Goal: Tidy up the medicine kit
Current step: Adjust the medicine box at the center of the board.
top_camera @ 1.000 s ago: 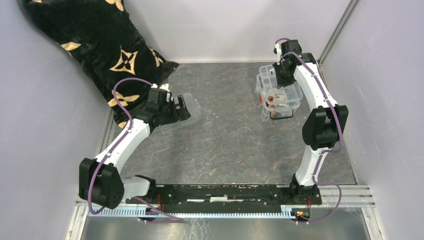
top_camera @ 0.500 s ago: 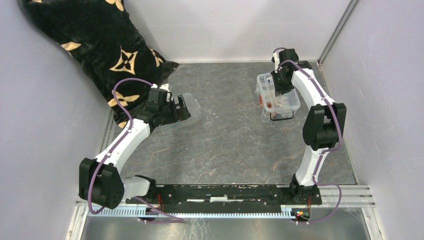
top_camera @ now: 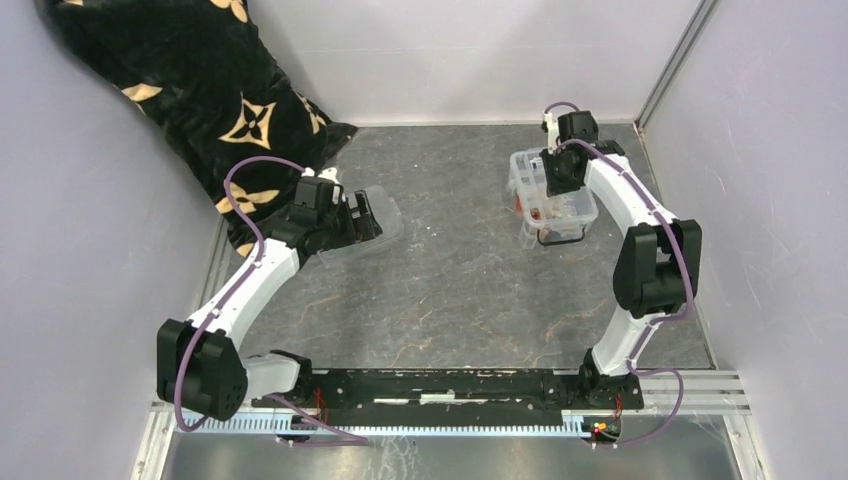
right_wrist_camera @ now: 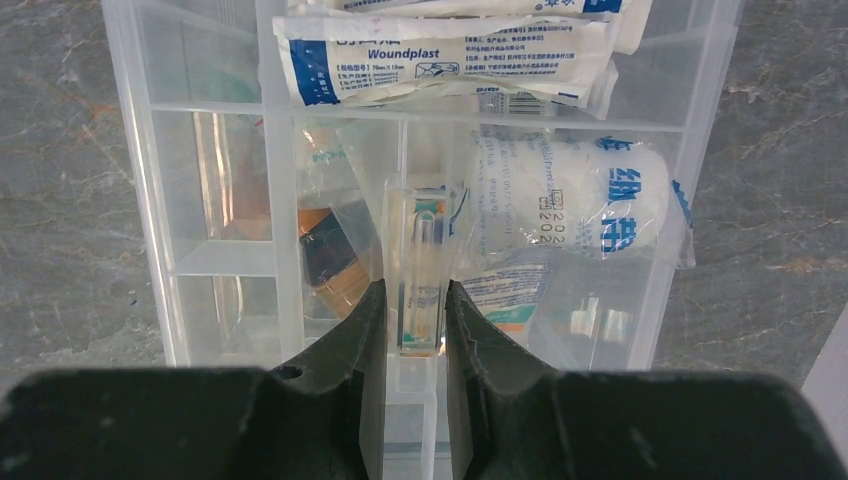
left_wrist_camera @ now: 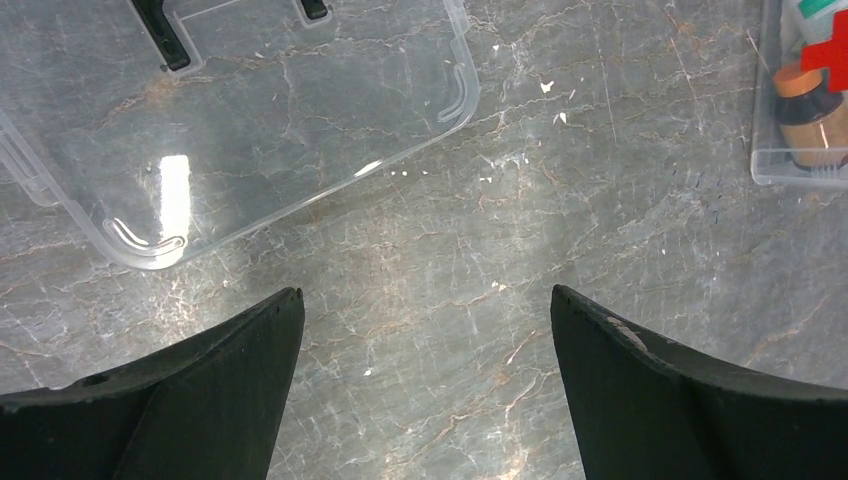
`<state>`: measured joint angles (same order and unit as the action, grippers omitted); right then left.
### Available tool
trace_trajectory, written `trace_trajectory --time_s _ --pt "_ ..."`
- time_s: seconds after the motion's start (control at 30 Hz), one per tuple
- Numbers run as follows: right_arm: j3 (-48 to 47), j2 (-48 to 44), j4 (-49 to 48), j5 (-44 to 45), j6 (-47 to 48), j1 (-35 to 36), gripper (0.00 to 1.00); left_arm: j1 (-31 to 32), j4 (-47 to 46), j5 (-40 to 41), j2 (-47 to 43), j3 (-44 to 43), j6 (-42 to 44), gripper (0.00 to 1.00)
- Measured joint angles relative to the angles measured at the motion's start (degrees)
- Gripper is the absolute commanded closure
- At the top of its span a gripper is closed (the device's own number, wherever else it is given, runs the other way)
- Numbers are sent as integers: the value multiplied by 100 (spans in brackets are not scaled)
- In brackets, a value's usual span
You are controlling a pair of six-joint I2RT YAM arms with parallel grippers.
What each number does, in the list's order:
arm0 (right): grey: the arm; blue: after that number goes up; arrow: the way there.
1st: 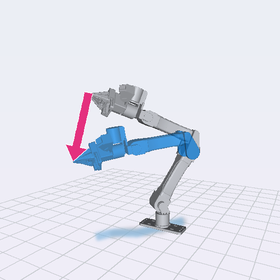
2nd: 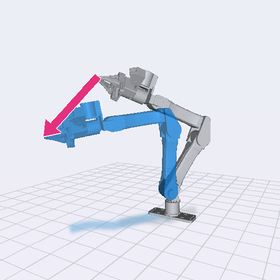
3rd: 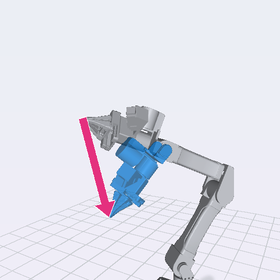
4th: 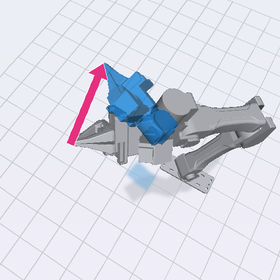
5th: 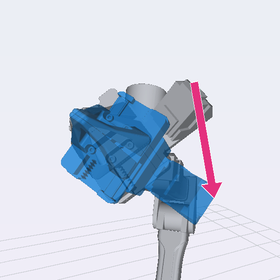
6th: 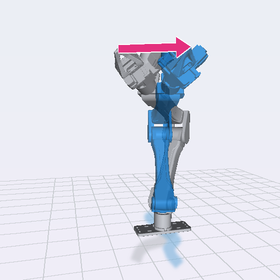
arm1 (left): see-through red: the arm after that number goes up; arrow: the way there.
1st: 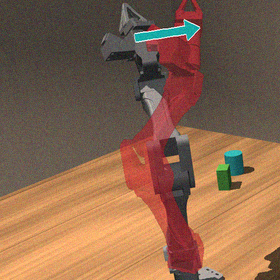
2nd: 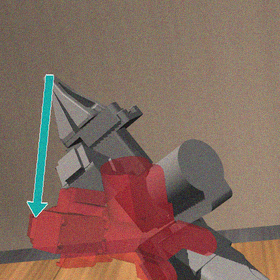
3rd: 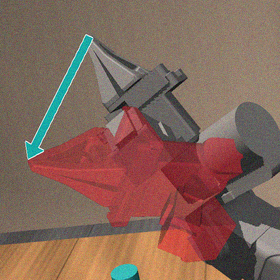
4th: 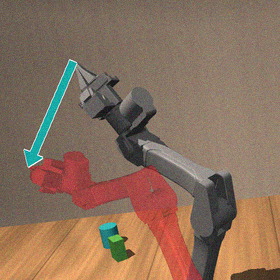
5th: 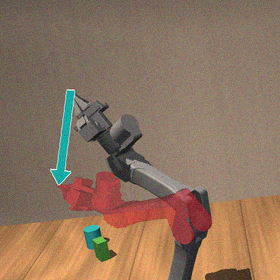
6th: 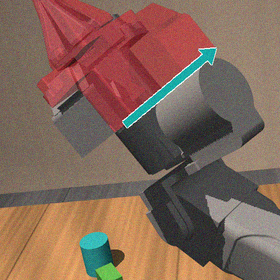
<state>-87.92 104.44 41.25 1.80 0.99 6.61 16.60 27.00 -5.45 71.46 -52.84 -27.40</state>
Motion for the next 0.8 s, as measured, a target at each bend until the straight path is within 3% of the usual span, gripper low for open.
trace_trajectory --time_s 0.4,0.6,0.8 --pt "1163 -920 -374 17 -92 776 98 0 170 286 -20 -136 2 0" --pt "1502 -1285 -343 -52 -216 1176 79 -15 284 417 328 -459 2 0" --pt "1543 -1478 -4 -13 -289 1287 69 -42 369 625 654 -758 2 0"
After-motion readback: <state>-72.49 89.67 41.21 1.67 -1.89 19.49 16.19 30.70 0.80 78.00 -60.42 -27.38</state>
